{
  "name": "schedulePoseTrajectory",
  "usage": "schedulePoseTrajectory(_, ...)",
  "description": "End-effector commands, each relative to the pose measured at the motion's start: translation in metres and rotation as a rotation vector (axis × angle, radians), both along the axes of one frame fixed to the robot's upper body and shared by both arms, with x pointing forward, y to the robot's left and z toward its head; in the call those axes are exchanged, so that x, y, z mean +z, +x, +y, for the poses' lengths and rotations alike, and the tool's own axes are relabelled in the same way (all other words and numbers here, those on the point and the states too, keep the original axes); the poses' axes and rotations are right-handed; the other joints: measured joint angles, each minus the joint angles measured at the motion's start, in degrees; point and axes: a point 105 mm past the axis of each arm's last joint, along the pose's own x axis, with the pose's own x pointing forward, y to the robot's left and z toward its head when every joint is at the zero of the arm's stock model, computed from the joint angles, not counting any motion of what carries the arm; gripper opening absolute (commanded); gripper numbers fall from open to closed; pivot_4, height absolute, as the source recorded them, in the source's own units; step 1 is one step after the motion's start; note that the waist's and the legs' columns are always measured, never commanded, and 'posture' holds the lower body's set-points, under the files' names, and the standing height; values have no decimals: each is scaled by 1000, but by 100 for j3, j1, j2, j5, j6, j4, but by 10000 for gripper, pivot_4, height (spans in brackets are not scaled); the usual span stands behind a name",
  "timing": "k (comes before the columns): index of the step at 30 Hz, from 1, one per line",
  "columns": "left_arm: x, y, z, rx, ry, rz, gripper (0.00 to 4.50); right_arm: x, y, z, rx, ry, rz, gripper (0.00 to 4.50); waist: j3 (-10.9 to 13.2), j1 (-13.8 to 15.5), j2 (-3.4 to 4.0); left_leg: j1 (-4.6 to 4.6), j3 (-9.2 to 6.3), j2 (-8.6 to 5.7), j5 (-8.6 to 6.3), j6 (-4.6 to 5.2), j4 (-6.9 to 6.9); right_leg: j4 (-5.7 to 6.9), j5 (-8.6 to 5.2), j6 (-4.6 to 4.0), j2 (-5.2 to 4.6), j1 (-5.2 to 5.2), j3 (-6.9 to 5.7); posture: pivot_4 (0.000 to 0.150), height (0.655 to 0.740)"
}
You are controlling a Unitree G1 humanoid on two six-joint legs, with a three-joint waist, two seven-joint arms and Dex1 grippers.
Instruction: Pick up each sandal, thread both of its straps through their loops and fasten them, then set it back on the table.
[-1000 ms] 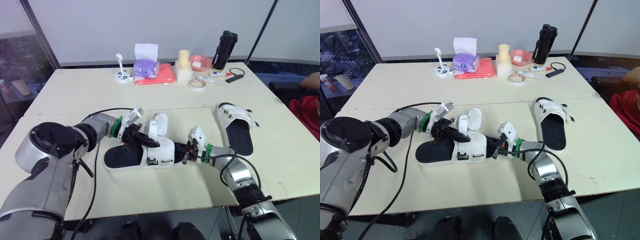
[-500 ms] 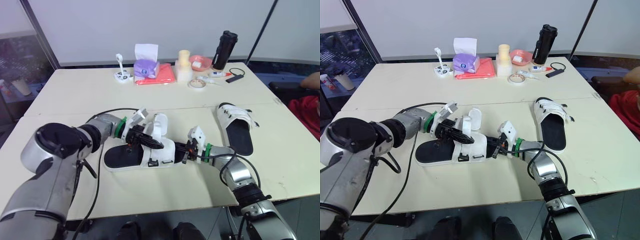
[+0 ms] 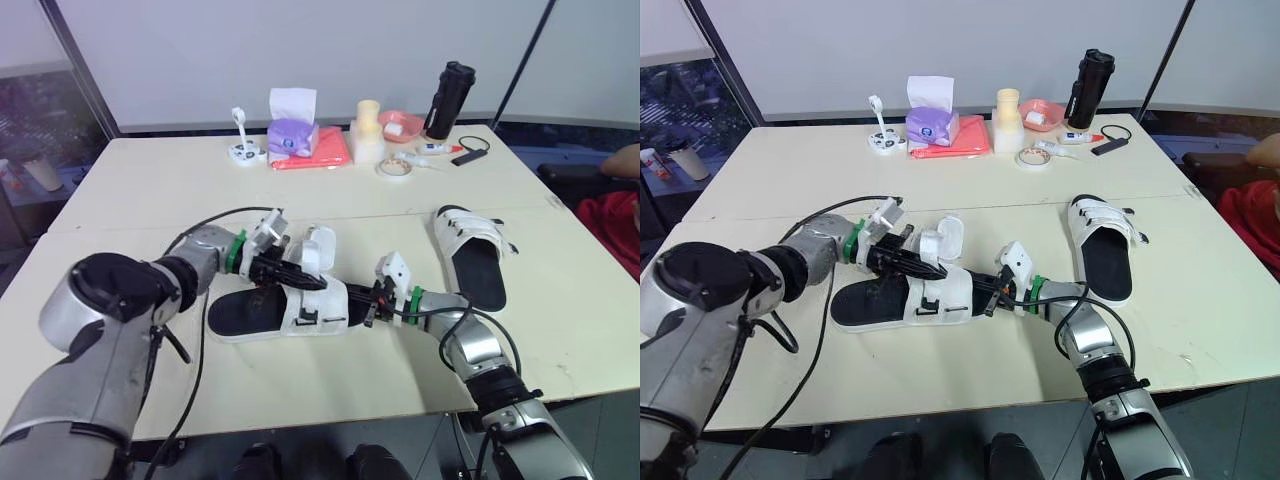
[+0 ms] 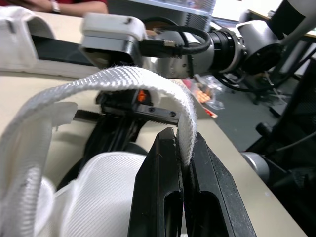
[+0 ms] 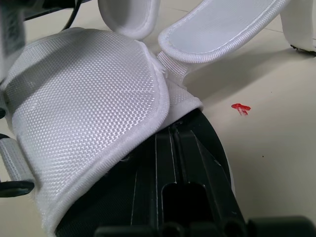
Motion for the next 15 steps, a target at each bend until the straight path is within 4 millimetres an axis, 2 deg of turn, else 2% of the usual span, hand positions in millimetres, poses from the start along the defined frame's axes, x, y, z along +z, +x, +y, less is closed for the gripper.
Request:
schedulePoseTrajectory(1,28,7,7,60,-28,93,557,-45,-7,-12,-45,-96,156,0,0,1,0,0,-1,0,0,0,1,0,0,0,0,0,-1,1500,7400)
schedulePoseTrajectory(6,36,10,10,108,-66,237,557,-46,-6,-11,-40,-99,159,0,0,-4,1,10,0,0,0,0,-2,-2,0,0,0,9,-1,1500,7400)
schedulePoseTrajectory(7,40,11,10,114,-78,260,2987,-46,-6,-11,-39,-99,159,0,0,-5,0,10,-1,0,0,0,-2,-1,0,0,1,9,-1,1500,7400)
schedulePoseTrajectory(9,46,13,10,132,-99,296,9175,-46,-5,-10,-36,-101,160,0,0,-5,0,10,-1,0,0,0,-2,-1,0,0,1,10,-1,1500,7400)
schedulePoseTrajectory(11,51,19,12,188,-119,286,19463,-46,-5,-9,-33,-102,162,0,0,-5,0,10,-1,1,0,0,-2,-1,0,0,1,10,-1,1500,7400)
schedulePoseTrajectory(15,53,30,11,293,-51,269,38838,-48,-5,-7,-27,-101,165,0,0,-5,-1,12,-2,2,0,0,-1,-1,0,0,0,11,-1,1500,7400)
